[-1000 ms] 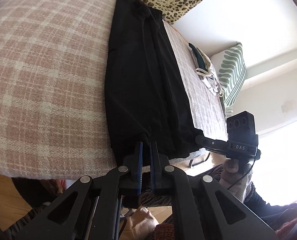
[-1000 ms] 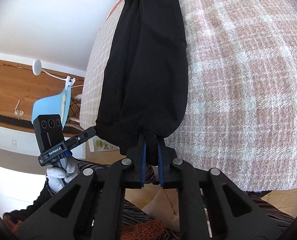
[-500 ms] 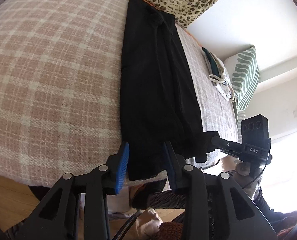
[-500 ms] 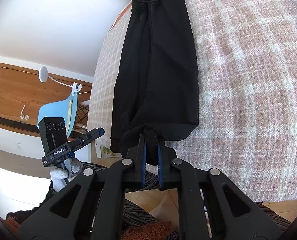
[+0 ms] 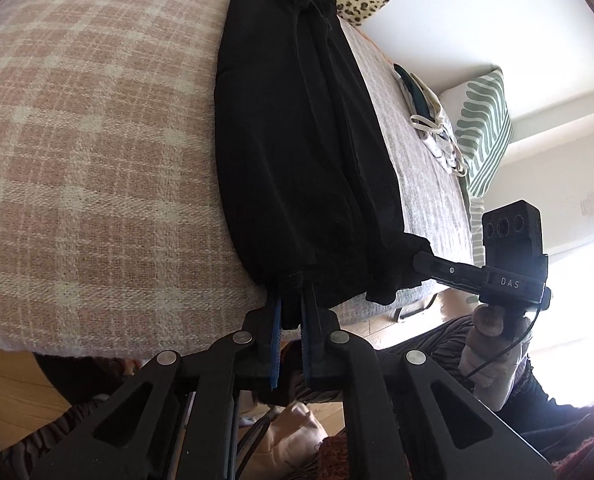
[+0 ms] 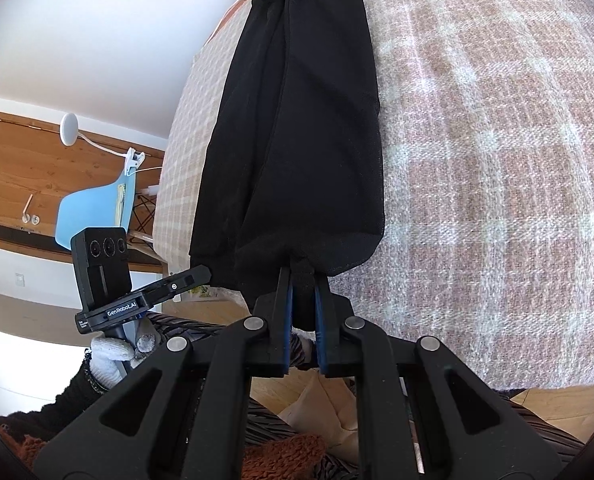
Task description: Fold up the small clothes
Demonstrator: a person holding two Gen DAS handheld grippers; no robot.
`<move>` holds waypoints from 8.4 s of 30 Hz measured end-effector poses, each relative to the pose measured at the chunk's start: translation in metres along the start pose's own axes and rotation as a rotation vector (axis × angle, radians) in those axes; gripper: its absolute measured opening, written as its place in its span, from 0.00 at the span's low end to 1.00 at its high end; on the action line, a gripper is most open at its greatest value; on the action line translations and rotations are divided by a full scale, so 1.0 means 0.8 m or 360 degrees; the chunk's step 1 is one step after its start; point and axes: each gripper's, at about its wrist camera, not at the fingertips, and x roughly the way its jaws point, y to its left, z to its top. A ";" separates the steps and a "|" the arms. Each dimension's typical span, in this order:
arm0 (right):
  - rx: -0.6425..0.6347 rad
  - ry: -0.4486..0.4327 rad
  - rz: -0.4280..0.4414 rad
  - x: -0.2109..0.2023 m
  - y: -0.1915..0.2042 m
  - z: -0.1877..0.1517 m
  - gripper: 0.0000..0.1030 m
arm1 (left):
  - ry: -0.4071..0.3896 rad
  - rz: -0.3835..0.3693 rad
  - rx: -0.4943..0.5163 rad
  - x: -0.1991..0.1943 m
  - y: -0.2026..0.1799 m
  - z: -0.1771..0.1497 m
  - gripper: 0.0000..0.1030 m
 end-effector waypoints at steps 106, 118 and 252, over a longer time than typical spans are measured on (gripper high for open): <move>-0.0409 -0.0323 -0.0324 0.046 -0.013 0.223 0.29 | -0.0260 0.0324 0.0788 0.044 -0.014 0.210 0.08; -0.0388 -0.0342 -0.0295 0.042 -0.009 0.226 0.10 | -0.0293 0.0323 0.0708 0.035 -0.006 0.212 0.18; -0.0786 -0.0398 -0.0333 -0.002 0.123 0.163 0.05 | -0.0313 0.0092 0.0759 -0.009 -0.051 0.188 0.04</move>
